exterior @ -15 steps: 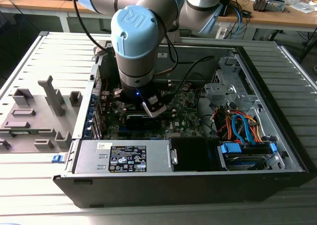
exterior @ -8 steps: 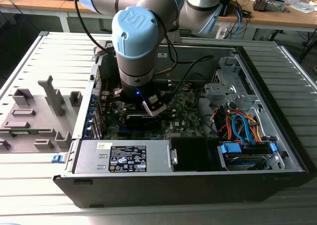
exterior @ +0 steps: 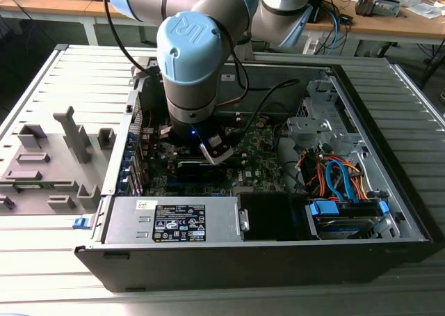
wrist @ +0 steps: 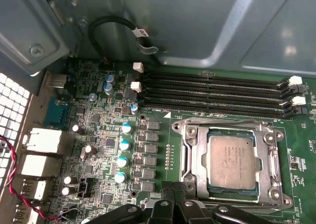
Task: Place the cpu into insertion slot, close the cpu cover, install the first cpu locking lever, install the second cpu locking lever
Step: 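Install the second cpu locking lever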
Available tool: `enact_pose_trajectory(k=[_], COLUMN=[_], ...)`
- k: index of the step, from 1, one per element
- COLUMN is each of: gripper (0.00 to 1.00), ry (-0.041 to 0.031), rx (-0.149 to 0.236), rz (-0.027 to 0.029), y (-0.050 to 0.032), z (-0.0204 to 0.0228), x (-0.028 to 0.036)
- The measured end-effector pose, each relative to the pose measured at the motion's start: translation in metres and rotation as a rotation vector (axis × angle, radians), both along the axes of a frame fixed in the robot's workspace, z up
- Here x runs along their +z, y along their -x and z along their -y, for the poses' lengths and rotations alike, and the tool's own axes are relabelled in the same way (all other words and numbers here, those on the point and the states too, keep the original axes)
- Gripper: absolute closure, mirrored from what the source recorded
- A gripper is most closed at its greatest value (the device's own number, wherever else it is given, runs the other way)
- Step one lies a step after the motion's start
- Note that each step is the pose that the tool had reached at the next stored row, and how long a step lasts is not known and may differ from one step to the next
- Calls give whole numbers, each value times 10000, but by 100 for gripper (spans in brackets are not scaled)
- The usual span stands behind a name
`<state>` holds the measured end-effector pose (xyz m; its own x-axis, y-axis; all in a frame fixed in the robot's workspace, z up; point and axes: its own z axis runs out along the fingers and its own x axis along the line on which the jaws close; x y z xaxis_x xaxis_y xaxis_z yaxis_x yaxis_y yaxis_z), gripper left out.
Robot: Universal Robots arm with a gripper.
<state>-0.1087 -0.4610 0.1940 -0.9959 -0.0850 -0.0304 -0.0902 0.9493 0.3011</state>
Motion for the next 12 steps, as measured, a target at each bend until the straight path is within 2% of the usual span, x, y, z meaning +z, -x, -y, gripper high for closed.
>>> enact_pose_trajectory(k=[2, 4, 9, 12], gripper=[89, 89, 89, 89], ry=[-3, 2, -36, -43], rx=[2, 3, 4, 5], rz=[5, 0, -1, 0], y=[0, 0, 0, -1], z=[0, 1, -2, -20], x=[22, 69, 57, 38])
